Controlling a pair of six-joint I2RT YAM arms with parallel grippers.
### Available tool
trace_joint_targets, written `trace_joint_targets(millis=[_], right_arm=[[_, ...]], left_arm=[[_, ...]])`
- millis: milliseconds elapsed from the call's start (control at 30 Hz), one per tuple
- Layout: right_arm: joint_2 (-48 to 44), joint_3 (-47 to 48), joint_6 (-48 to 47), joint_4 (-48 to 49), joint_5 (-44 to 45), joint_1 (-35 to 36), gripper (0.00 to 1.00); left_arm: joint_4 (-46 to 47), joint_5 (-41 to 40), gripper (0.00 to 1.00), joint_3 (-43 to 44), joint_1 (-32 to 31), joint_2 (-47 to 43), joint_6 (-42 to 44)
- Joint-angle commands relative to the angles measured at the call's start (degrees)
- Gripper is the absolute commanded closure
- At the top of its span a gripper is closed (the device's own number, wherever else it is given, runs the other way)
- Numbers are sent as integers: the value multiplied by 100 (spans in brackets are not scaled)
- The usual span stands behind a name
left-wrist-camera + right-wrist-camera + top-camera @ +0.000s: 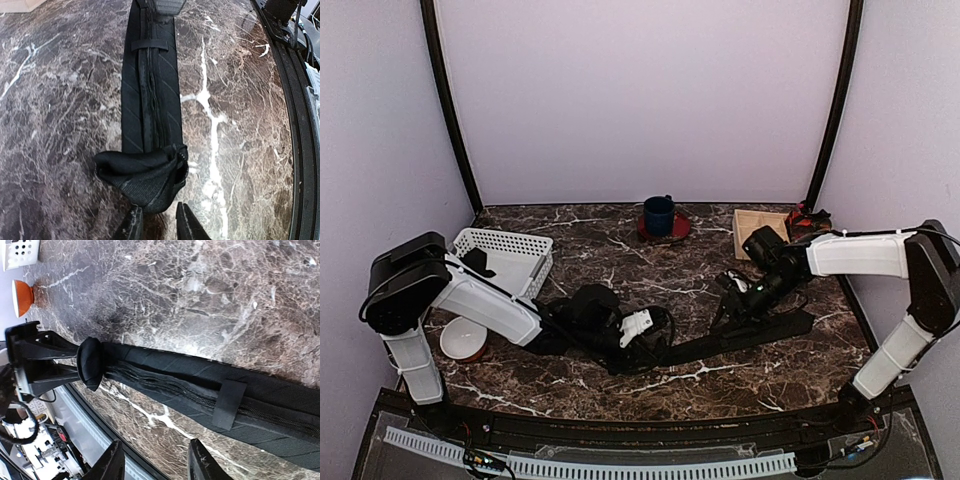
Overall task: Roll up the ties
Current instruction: Roll the tie at the center of the board.
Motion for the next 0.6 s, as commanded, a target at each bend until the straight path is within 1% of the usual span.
trace_joint_targets(millis=[0,67,233,433,567], right_arm=[[-65,111,255,156,-91,0,55],[34,261,324,266,-177,-2,54],[507,413,511,650,-425,19,55],[762,505,983,1245,-643,268,56],[871,493,1203,1595,-788,450,58]], left_arm=[[353,-95,74,-328,-34,-270,-312],[476,-191,74,-430,-33,-369,-406],[225,-119,73,-308,-38,-257,-298],[211,-33,73,-171,-41,-259,-292],[136,-91,73,110,-41,-230,-173]])
